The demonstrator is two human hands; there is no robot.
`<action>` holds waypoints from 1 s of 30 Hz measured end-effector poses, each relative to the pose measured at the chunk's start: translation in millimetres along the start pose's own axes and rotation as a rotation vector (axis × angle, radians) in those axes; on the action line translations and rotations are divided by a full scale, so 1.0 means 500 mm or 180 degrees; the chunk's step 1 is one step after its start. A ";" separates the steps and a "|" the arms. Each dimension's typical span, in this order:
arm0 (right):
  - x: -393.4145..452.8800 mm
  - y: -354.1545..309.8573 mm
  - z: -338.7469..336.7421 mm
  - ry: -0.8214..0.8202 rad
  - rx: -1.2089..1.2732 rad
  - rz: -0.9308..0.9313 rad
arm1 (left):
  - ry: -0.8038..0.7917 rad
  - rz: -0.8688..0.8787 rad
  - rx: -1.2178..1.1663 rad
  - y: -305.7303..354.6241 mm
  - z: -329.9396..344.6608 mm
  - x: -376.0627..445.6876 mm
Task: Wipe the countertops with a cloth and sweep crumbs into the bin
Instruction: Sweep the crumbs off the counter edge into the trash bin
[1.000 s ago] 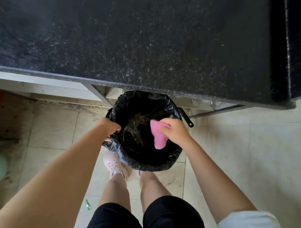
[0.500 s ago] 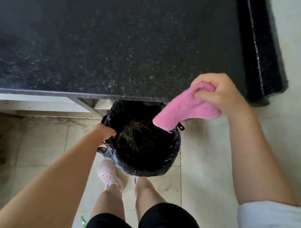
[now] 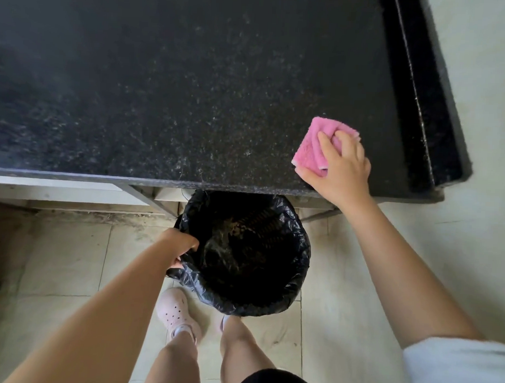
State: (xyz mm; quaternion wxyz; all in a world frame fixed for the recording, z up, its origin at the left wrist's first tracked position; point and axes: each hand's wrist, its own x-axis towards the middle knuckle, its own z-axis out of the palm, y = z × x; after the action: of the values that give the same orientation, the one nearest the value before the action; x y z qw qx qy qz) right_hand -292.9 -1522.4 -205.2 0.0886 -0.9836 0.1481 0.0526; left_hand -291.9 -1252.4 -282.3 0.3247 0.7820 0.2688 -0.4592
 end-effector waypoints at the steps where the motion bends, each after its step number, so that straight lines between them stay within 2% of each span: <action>1: 0.006 0.012 0.008 0.0032 0.0051 0.0016 | -0.0009 0.0004 -0.0014 0.002 -0.001 -0.001; 5: 0.065 0.043 0.006 0.0550 0.0638 0.0062 | -0.0014 0.0013 0.0080 -0.004 -0.007 0.000; 8: 0.082 0.014 0.010 0.0515 0.0727 0.0019 | 0.0010 -0.0016 0.0039 -0.011 -0.015 -0.001; 10: 0.043 -0.036 0.031 0.0586 0.0842 -0.0572 | 0.0026 -0.0025 0.0031 -0.018 -0.020 -0.001; 13: -0.059 -0.107 0.071 0.0596 0.1531 -0.1839 | 0.0017 -0.0049 -0.0065 -0.029 -0.028 0.000; 16: -0.138 -0.142 0.077 0.0229 0.1973 -0.2301 | 0.0044 -0.0060 -0.0129 -0.045 -0.041 0.007; 19: -0.123 -0.130 0.037 0.0778 0.2103 -0.2068 | 0.0015 -0.0048 -0.0091 -0.053 -0.053 0.010; 22: -0.029 -0.108 -0.007 0.1458 0.1641 -0.1483 | -0.0006 -0.0037 -0.0062 -0.061 -0.067 0.011; 23: 0.007 -0.105 -0.015 0.1440 0.1409 -0.1172 | -0.0009 -0.0053 -0.0057 -0.066 -0.069 0.011; 26: 0.112 -0.133 -0.006 0.0786 0.1049 -0.0376 | 0.0006 -0.0119 -0.0206 -0.084 -0.074 0.015; 28: 0.154 -0.171 0.017 0.0457 0.0790 -0.0422 | 0.0027 -0.0191 -0.0338 -0.099 -0.077 0.017; 30: 0.158 -0.222 0.034 0.0241 0.0562 -0.0710 | 0.0059 -0.0246 -0.0397 -0.112 -0.082 0.019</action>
State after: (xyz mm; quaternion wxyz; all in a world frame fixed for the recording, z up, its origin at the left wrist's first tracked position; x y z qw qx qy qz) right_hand -186.0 -1437.2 -214.5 0.1744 -0.9836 0.0452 -0.0080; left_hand -306.0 -1184.2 -290.4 0.3523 0.7535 0.3298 -0.4464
